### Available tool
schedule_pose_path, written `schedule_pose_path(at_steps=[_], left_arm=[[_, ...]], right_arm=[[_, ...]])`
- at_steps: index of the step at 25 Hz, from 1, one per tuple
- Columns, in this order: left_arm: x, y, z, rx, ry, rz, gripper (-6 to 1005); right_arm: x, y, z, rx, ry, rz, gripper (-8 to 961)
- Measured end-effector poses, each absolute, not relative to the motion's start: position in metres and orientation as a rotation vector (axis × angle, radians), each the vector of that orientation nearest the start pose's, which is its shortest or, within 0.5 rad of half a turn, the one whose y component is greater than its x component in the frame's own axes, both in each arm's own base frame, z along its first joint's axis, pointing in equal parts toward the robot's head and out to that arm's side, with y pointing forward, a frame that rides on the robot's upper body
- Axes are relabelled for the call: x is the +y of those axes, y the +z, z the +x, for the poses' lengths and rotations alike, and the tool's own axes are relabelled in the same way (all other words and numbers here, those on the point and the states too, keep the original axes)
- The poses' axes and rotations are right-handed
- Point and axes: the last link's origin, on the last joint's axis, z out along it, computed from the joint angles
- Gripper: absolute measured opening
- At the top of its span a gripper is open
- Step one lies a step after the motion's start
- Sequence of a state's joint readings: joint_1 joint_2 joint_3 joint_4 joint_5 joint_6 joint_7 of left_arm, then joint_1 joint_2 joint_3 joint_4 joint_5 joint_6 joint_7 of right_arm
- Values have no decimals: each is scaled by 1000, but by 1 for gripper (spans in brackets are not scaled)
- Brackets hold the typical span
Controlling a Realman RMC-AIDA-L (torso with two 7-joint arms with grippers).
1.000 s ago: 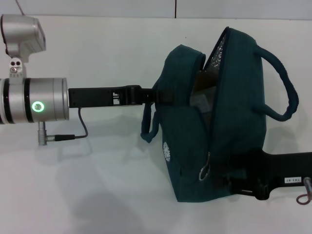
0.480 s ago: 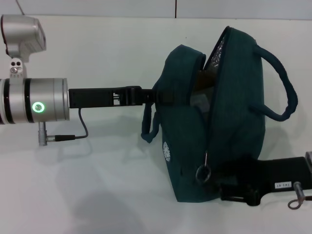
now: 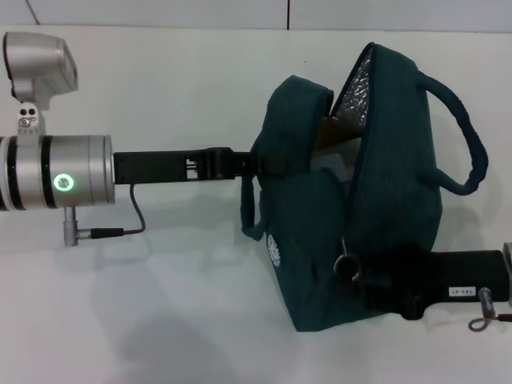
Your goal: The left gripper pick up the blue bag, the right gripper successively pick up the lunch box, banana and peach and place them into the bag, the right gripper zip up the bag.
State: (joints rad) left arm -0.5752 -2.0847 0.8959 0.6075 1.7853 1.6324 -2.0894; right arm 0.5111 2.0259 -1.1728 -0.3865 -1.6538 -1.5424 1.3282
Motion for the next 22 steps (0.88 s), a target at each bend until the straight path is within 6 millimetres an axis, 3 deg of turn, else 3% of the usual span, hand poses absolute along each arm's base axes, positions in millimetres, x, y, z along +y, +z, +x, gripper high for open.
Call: schedule_pose_path(at_steps=[7,12,22], left_arm=[[326,-22,-212,-1585,-983,-2707,110],[326,-22,-212,-1584,-983,-2709,112],[328,-21,-210,-1572,-982,-2716,116]], right_arm=[[289,-58,263,781,793,-2896,294],[282,-54,253,733,888,-2963,294],[289,-55,256,733,857,-2907,275]])
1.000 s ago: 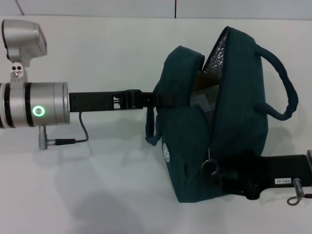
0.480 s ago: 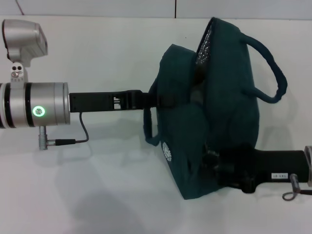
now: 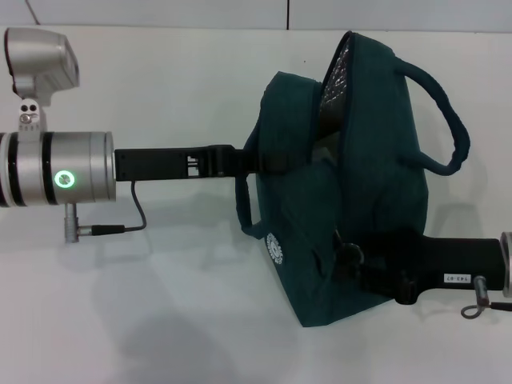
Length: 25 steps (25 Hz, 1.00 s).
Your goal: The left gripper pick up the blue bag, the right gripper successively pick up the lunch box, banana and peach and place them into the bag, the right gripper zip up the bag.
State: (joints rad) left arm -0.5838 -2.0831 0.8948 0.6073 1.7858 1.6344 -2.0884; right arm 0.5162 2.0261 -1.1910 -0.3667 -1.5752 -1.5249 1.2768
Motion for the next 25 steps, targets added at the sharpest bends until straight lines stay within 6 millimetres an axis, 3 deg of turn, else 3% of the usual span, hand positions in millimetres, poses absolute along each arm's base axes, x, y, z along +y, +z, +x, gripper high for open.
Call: schedule_pose_path(at_steps=[6,11,25], left_arm=[[328,-20,-210,-1569,-980,-2714,119],[329,-20,-210,-1569,-980,-2714,121],[328,-20,-210,-1570,-980,-2713,127]], right_arm=[[289,-56,257,733,844,-2910,259],[289,-56,260,741,834,-2905,138],[288,-55,263,758,815,-2899,8]])
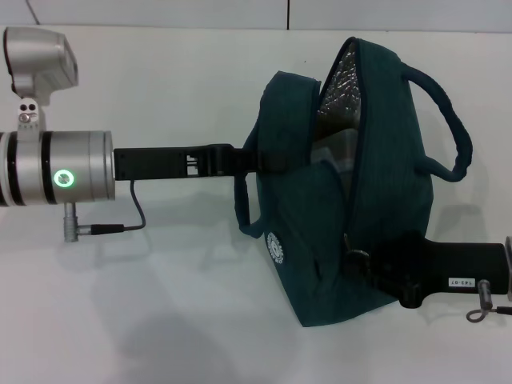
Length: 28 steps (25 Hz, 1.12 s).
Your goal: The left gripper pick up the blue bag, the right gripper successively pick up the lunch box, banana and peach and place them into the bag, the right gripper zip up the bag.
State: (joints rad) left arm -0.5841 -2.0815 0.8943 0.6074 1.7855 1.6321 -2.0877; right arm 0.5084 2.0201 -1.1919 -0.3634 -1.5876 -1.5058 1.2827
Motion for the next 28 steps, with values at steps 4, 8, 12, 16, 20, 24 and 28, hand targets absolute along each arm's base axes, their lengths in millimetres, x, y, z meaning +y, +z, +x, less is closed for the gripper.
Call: schedule_pose_path(at_steps=[4,8,12,16,20,24,28], left_arm=[[328,-21,-211,-1572,-981,-2712,129],[327,-21,-211,-1577,-983,-2710,131],[327,-21,-212,-1584,-983,-2708,132],[326,-21,-212,-1587,-983,-2708,134],[326,-22,-212,-1590,-983,-2709,136],[325,-22,-212,-1592,-982,-2710,137],[325,-22,-212,-1592,-981,-2710,139]], right_arm=[[285,-55,265,771,818,-2896,9],[282,-54,269,784,818,-2890,10],[280,-53,272,796,816,-2884,10],[276,-49,276,811,832,-2866,11],[274,-40,279,811,878,-2837,11],[270,-30,281,779,922,-2811,11],[267,-22,279,739,969,-2799,11]])
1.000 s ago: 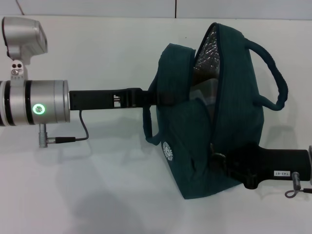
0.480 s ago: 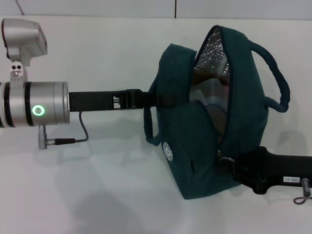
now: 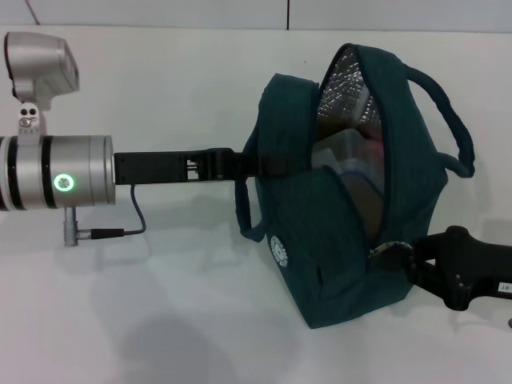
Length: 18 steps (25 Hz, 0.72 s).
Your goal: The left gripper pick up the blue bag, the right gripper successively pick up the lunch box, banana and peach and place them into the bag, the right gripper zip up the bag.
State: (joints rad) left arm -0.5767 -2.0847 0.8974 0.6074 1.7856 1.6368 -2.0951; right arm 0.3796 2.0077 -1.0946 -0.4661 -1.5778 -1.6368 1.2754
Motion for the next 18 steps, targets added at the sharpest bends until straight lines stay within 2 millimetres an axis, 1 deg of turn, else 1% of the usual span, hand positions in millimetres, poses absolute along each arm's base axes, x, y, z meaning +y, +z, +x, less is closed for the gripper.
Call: schedule_pose_path(at_steps=[11,16,18], left_arm=[[324,-22,-214,-1594,-983,-2705,144],[324,-22,-214,-1597,-984,-2702,146],[324,-22,-215,-1597,-985,-2701,147]], right_arm=[[266,-10,268,631,1091,-2800,12],[267,-12,269,674,1026,-2864,12],[268,-9,270,681,1007,-2868,13]])
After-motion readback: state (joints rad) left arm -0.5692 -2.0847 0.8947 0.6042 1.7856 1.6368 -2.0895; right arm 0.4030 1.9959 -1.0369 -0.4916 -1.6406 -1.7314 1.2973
